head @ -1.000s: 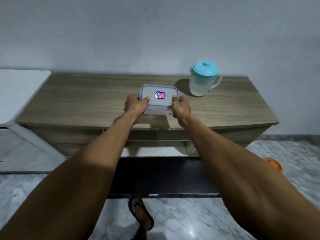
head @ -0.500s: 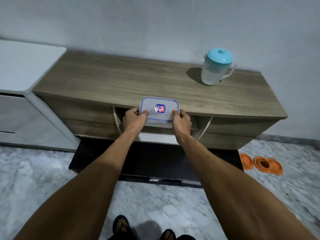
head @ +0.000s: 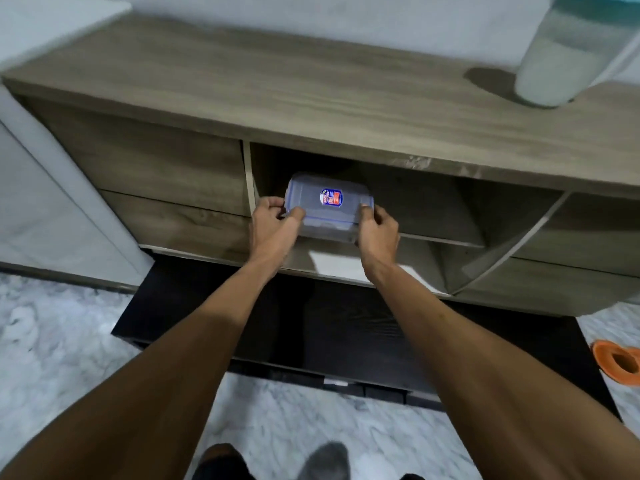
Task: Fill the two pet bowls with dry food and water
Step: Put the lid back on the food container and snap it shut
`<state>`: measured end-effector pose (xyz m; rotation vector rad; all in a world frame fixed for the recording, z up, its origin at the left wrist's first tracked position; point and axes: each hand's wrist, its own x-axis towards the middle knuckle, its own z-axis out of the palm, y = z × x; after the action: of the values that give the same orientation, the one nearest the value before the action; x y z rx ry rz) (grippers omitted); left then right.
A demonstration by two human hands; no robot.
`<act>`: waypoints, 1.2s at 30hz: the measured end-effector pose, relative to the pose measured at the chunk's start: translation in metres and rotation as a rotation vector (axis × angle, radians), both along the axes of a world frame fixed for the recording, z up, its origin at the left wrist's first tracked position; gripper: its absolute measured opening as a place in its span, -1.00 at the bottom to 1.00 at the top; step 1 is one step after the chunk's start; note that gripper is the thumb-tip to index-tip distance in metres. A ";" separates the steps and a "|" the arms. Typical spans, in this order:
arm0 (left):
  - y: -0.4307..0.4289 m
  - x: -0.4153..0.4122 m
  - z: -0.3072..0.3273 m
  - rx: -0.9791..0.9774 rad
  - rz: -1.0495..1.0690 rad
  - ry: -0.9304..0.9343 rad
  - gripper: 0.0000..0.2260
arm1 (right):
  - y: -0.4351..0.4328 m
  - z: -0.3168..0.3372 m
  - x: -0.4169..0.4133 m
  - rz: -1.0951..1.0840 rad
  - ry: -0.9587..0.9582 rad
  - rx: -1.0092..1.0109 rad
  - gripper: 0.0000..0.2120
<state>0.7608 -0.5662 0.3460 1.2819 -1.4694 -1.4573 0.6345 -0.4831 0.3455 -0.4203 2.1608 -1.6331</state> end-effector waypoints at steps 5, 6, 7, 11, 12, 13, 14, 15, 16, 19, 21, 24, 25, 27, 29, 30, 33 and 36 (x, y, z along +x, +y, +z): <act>-0.044 -0.021 -0.035 -0.115 -0.003 -0.017 -0.40 | -0.039 -0.033 -0.023 0.008 0.015 0.010 -0.67; -0.051 -0.025 -0.038 -0.127 0.001 -0.027 -0.31 | -0.046 -0.036 -0.028 0.007 0.010 0.019 -0.62; -0.057 -0.028 -0.041 -0.134 0.005 -0.042 -0.27 | -0.053 -0.040 -0.031 0.015 0.008 0.027 -0.59; -0.071 -0.035 -0.046 -0.192 0.004 -0.168 -0.56 | -0.074 -0.048 -0.038 0.048 -0.004 0.012 -0.56; -0.074 -0.036 -0.047 -0.203 0.017 -0.200 -0.65 | -0.078 -0.051 -0.038 0.063 0.012 0.013 -0.57; -0.075 -0.038 -0.047 -0.212 0.034 -0.221 -0.71 | -0.080 -0.053 -0.036 0.075 0.033 0.018 -0.58; -0.076 -0.039 -0.047 -0.221 0.049 -0.234 -0.74 | -0.083 -0.055 -0.036 0.088 0.049 0.027 -0.59; -0.077 -0.040 -0.048 -0.229 0.058 -0.245 -0.76 | -0.086 -0.057 -0.036 0.097 0.073 0.036 -0.60; -0.078 -0.041 -0.049 -0.237 0.066 -0.258 -0.76 | -0.088 -0.059 -0.038 0.112 0.105 0.053 -0.61; -0.079 -0.043 -0.048 -0.244 0.069 -0.321 -0.76 | -0.092 -0.062 -0.041 0.148 0.195 0.110 -0.64; -0.080 -0.043 -0.048 -0.236 0.070 -0.336 -0.76 | -0.095 -0.062 -0.043 0.152 0.252 0.140 -0.63; -0.078 -0.042 -0.045 -0.210 0.061 -0.332 -0.76 | -0.097 -0.059 -0.045 0.164 0.278 0.195 -0.59; -0.079 -0.043 -0.045 -0.196 0.051 -0.324 -0.76 | -0.096 -0.057 -0.044 0.171 0.255 0.203 -0.59; -0.075 -0.043 -0.041 -0.161 0.023 -0.327 -0.75 | -0.090 -0.052 -0.043 0.178 0.149 0.232 -0.57; -0.067 -0.039 -0.032 -0.118 -0.006 -0.329 -0.68 | -0.075 -0.041 -0.039 0.148 0.017 0.236 -0.53; -0.061 -0.033 -0.026 -0.094 -0.018 -0.339 -0.61 | -0.063 -0.034 -0.035 0.136 -0.023 0.223 -0.54; -0.036 -0.004 -0.008 -0.043 -0.054 -0.344 -0.49 | -0.019 -0.007 -0.020 0.161 -0.060 0.166 -0.55; 0.000 0.041 -0.010 -0.008 -0.130 -0.409 -0.68 | 0.043 0.016 -0.005 0.130 -0.145 0.076 -0.59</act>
<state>0.8020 -0.5659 0.3356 1.5712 -1.8493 -1.3176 0.6296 -0.4405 0.3612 -0.3985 2.0365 -1.4604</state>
